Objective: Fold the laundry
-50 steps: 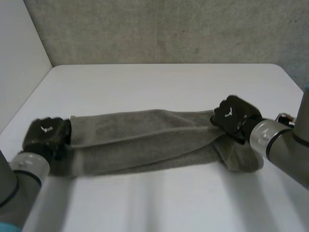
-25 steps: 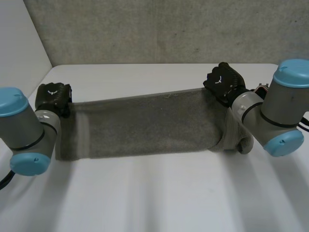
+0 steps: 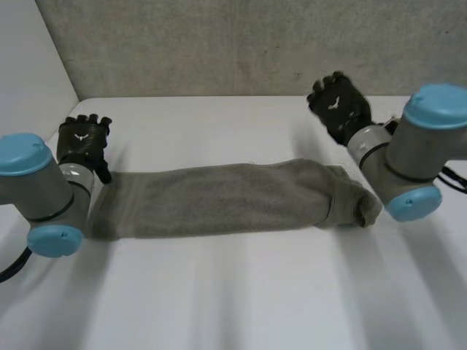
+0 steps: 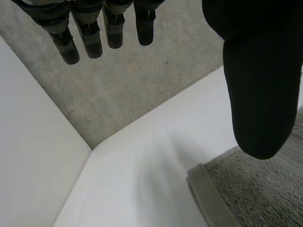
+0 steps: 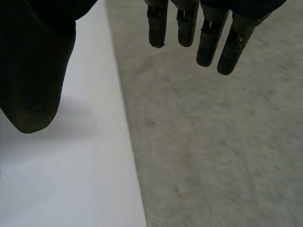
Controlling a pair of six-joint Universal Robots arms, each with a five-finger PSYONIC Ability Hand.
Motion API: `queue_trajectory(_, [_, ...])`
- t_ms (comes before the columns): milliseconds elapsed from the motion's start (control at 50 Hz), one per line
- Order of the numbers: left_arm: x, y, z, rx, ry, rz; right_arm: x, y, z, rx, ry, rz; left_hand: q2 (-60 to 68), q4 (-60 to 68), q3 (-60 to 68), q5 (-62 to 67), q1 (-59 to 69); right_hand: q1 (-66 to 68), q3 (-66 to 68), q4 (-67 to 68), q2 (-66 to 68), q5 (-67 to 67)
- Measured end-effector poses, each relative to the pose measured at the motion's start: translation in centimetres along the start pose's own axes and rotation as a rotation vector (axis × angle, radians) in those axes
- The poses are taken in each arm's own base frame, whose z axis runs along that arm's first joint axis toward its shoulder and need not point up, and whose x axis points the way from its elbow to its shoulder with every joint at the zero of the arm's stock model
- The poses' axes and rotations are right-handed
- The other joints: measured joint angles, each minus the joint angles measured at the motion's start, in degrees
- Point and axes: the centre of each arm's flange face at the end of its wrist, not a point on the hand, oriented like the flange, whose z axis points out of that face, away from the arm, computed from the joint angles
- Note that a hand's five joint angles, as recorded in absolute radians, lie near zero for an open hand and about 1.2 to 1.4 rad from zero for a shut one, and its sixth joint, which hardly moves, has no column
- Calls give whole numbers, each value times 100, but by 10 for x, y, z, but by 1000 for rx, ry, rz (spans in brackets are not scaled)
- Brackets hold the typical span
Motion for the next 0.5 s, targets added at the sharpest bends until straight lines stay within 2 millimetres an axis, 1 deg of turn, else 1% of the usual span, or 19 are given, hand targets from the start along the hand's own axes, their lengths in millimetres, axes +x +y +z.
queue_trajectory(20, [-1, -2, -2, 1, -2, -1, 9, -4, -3, -4, 18, 34, -7, -3, 0, 0, 0, 0, 0, 0, 0, 0])
queue_trajectory(40, [-2, -3, -4, 1, -2, -2, 12, -5, -4, -5, 25, 49, -9, -4, 0, 0, 0, 0, 0, 0, 0, 0])
queue_trajectory(100, [-4, -8, -14, -2, -2, -5, 37, -13, -20, -23, 61, 177, -19, -12, -24, 0, -19, 0, 0, 0, 0, 0])
queue_trajectory(120, [-5, -8, -17, -4, -1, -5, 40, -13, -23, -27, 64, 197, -21, -14, -25, 0, -27, 0, 0, 0, 0, 0])
queue_trajectory(140, [-5, -9, -22, -9, 2, -5, 47, -14, -29, -40, 70, 242, -21, -16, -25, 0, -30, 0, 0, 0, 0, 0])
queue_trajectory(180, [-6, -9, -29, -18, 7, -5, 56, -12, -40, -66, 74, 307, -22, -17, -25, 0, -30, 0, 0, 0, 0, 0])
queue_trajectory(220, [-6, -7, -39, -33, 14, -4, 66, -4, -55, -123, 69, 400, -22, -17, -25, 0, -30, 0, 0, 0, 0, 0])
queue_trajectory(240, [-5, -6, -42, -38, 16, -4, 67, -1, -59, -142, 66, 425, -22, -17, -25, 0, -30, 0, 0, 0, 0, 0])
queue_trajectory(260, [-5, -4, -48, -50, 21, -2, 70, 6, -67, -187, 59, 479, -22, -17, -25, 0, -30, -1, 0, 0, 0, 0])
queue_trajectory(280, [-5, -3, -51, -57, 24, -1, 70, 9, -70, -204, 56, 499, -22, -17, -25, 0, -30, -1, 0, 0, 0, 0])
queue_trajectory(320, [-4, 3, -61, -82, 34, 3, 70, 24, -86, -297, 39, 613, -22, -17, -25, 0, -30, 2, 1, 0, 1, 2])
queue_trajectory(360, [-3, 6, -66, -97, 40, 6, 67, 35, -95, -354, 22, 692, -22, -17, -25, 0, -29, 19, 13, 0, 8, 16])
queue_trajectory(380, [-2, 9, -69, -107, 44, 8, 63, 43, -101, -394, 6, 757, -22, -17, -25, 0, -29, 57, 15, 13, 17, 17])
queue_trajectory(460, [0, 14, -74, -127, 53, 13, 48, 62, -118, -480, -45, 935, -8, -3, -11, 0, -21, 191, 195, 50, 70, 304])
queue_trajectory(500, [1, 16, -75, -134, 57, 15, 39, 71, -126, -508, -74, 1031, 18, 18, 4, 0, -11, 515, 544, 431, 519, 645])
